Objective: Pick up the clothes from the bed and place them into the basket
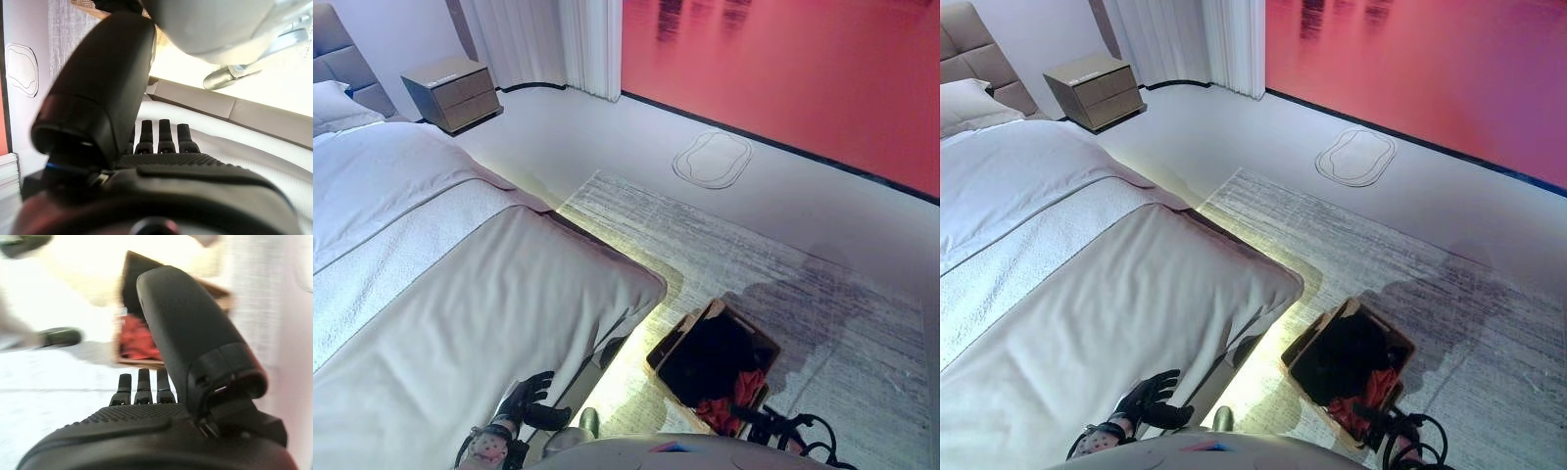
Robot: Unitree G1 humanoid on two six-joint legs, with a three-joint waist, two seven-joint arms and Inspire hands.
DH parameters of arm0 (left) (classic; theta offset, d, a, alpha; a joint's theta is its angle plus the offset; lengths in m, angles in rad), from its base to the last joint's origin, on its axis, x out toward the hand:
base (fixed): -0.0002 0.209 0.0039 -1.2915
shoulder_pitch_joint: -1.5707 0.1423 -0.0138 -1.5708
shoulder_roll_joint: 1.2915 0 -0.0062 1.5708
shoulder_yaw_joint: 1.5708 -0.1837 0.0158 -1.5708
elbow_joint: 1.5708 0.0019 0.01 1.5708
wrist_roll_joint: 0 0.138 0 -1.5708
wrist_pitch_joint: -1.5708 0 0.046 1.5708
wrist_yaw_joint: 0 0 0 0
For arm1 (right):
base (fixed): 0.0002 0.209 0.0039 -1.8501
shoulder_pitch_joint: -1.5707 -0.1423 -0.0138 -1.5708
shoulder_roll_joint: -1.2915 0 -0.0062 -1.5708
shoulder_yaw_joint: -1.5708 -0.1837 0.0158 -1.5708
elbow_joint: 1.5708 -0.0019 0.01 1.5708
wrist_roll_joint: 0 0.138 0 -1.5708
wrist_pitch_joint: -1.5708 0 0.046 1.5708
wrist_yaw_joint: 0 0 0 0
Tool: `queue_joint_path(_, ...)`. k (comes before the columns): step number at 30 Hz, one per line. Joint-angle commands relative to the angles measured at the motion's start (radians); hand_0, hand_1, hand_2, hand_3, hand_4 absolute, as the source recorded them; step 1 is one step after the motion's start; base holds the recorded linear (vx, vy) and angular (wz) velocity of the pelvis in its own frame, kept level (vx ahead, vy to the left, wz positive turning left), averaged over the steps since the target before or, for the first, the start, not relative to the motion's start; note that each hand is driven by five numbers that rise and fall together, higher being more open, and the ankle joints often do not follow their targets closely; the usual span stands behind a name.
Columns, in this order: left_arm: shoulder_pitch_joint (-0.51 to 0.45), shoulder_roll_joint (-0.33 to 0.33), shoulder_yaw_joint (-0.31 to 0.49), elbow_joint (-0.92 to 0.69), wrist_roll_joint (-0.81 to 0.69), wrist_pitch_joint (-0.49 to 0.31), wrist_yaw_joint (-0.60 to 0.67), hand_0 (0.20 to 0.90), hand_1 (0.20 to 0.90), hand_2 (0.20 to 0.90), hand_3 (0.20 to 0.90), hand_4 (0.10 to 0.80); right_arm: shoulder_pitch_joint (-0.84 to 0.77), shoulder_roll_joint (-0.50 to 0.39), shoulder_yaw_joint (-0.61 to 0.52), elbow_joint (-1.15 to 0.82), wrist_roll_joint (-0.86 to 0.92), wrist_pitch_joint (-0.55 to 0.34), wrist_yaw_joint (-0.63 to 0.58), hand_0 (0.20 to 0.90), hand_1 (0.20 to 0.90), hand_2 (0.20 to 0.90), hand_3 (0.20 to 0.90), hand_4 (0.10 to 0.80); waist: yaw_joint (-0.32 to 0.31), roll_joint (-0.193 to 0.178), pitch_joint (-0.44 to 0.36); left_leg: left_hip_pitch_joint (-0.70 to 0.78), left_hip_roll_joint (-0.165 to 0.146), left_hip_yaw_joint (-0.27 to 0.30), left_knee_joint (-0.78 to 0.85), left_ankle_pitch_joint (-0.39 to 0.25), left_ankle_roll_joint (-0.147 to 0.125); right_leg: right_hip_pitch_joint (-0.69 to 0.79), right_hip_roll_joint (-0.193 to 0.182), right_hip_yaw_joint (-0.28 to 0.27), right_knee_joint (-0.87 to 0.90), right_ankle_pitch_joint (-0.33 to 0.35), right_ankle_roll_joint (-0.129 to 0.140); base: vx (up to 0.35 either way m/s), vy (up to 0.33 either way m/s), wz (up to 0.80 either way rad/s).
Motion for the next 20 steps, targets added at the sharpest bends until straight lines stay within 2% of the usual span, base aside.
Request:
queue_joint_path(1,-0.065,-0.049,0.026,0.056,-0.006,-0.087,-0.001,0.900,0.900,0.900,0.900,0.800,-0.020,-0.019,0.025,0.042,-0.057,0.016,-0.006,0.900,0.900,0.900,0.900,0.800,0.019,0.021,0.009,0.084,0.010,0.049,0.007,-0.129,-0.011,-0.071,-0.004,0.031,0.053,0.056,0.034,-0.060,0.029,-0.11)
queue_joint_path(5,-0.072,-0.064,0.025,0.075,-0.021,-0.081,-0.007,0.900,0.900,0.900,0.900,0.800,0.002,0.003,0.053,0.047,-0.098,0.001,0.038,0.900,0.900,0.900,0.900,0.800,-0.004,0.026,0.010,0.087,0.011,0.058,0.007,-0.131,-0.012,-0.077,0.000,0.048,0.058,0.053,0.034,-0.057,0.045,-0.15)
queue_joint_path(13,-0.087,-0.062,0.037,0.078,-0.103,-0.028,-0.057,0.900,0.900,0.900,0.900,0.800,-0.010,-0.010,0.066,0.014,-0.125,-0.024,0.060,0.900,0.900,0.900,0.900,0.800,-0.023,0.029,0.013,0.086,0.013,0.068,0.007,-0.130,-0.015,-0.085,0.008,0.067,0.061,0.047,0.031,-0.037,0.027,-0.10)
queue_joint_path(20,-0.095,-0.060,0.031,0.084,-0.081,0.000,-0.060,0.900,0.900,0.900,0.900,0.800,-0.015,-0.015,0.068,0.010,-0.124,-0.015,0.060,0.900,0.900,0.900,0.900,0.800,-0.023,0.028,0.012,0.088,0.015,0.066,0.007,-0.129,-0.018,-0.080,0.009,0.065,0.057,0.045,0.029,0.000,0.000,0.00)
